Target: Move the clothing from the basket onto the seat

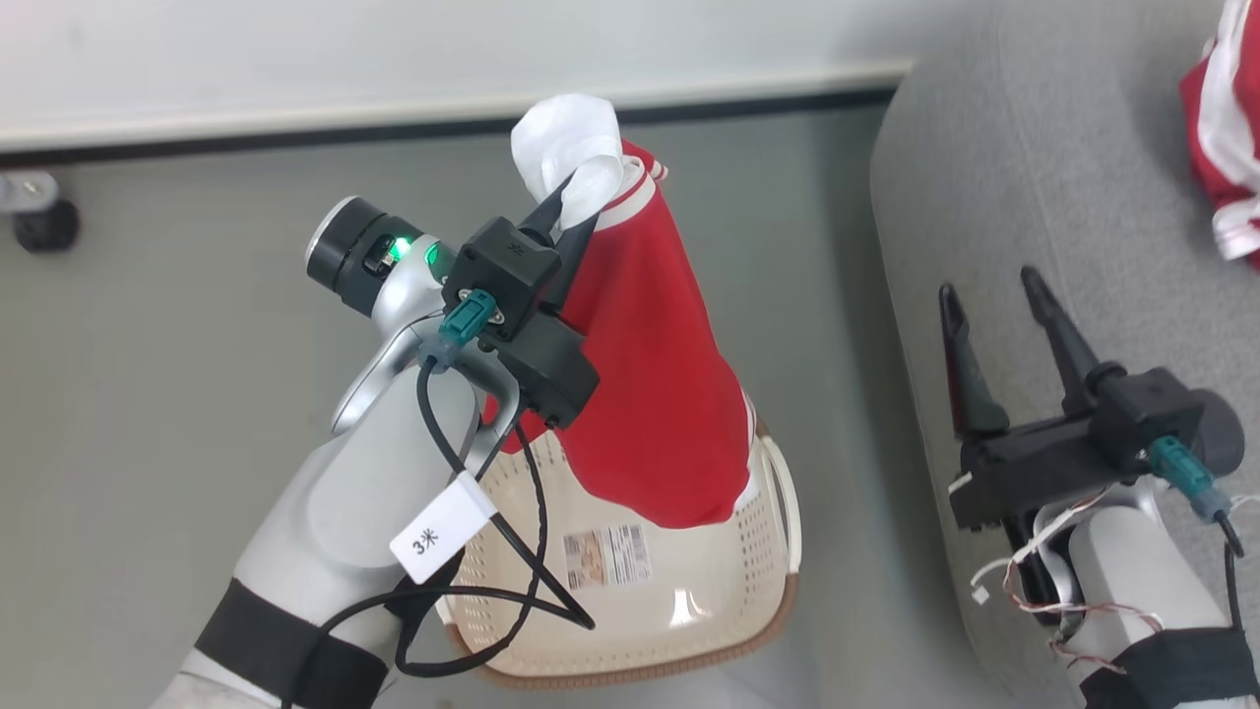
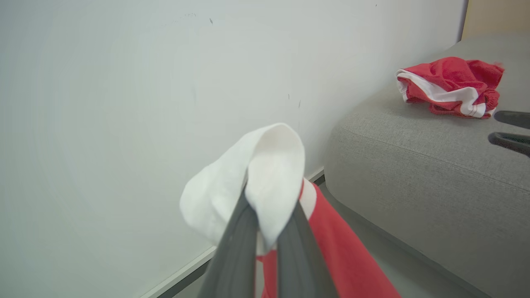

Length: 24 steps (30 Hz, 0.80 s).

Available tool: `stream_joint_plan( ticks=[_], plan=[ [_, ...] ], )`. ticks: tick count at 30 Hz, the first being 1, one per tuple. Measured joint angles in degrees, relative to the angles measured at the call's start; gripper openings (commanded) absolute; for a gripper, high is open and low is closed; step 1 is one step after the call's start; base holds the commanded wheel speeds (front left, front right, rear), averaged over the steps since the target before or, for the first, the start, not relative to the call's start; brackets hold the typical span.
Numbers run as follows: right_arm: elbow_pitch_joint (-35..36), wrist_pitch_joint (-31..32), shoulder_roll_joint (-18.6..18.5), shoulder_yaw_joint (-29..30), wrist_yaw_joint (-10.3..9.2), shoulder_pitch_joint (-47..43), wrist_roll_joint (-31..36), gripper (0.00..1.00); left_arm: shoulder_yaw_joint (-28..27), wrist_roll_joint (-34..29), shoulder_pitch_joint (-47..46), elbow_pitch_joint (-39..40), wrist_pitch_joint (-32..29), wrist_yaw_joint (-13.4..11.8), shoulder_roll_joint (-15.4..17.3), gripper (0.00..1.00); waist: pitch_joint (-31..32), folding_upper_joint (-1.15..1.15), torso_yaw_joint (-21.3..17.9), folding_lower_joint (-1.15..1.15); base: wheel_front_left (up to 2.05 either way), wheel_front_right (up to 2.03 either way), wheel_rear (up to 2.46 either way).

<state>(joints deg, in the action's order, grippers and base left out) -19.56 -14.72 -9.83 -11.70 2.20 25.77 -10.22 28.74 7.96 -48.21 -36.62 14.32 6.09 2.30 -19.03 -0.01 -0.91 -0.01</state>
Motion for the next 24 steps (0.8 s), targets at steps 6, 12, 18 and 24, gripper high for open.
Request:
stream_joint_plan(
  ticks=[6, 12, 18, 24],
  plan=[
    [-2.09, 0.0, 0.24, -0.96, 0.92, -1.55, 0.0, 1.0, 0.36, 2.46, 0.07, -0.94, 0.0, 0.33, -0.11, 0.0, 4.57, 0.0, 1.1, 0.0, 0.0, 0.0, 0.0],
    [-5.08, 0.01, 1.09, -3.88, 2.41, -1.93, 0.19, 1.0, 1.1, 3.23, 0.86, -2.86, -0.01, 0.51, -0.15, 0.0, 9.14, 0.0, 2.05, 0.0, 0.0, 0.0, 0.0],
    [-8.39, 0.01, 1.93, -7.0, 3.45, -1.96, 0.3, 1.0, 2.52, 5.64, 1.89, -4.15, -0.09, 0.54, -0.16, 0.0, 13.72, 0.0, 2.68, 0.0, 0.0, 0.0, 0.0],
    [-12.52, 0.01, 3.99, -11.96, 4.46, -2.03, 0.52, 1.0, 5.1, 8.25, 2.74, -4.57, -0.4, 0.55, -0.16, 0.0, 18.27, 0.0, 3.08, 0.0, 0.0, 0.0, 0.0]
  ],
)
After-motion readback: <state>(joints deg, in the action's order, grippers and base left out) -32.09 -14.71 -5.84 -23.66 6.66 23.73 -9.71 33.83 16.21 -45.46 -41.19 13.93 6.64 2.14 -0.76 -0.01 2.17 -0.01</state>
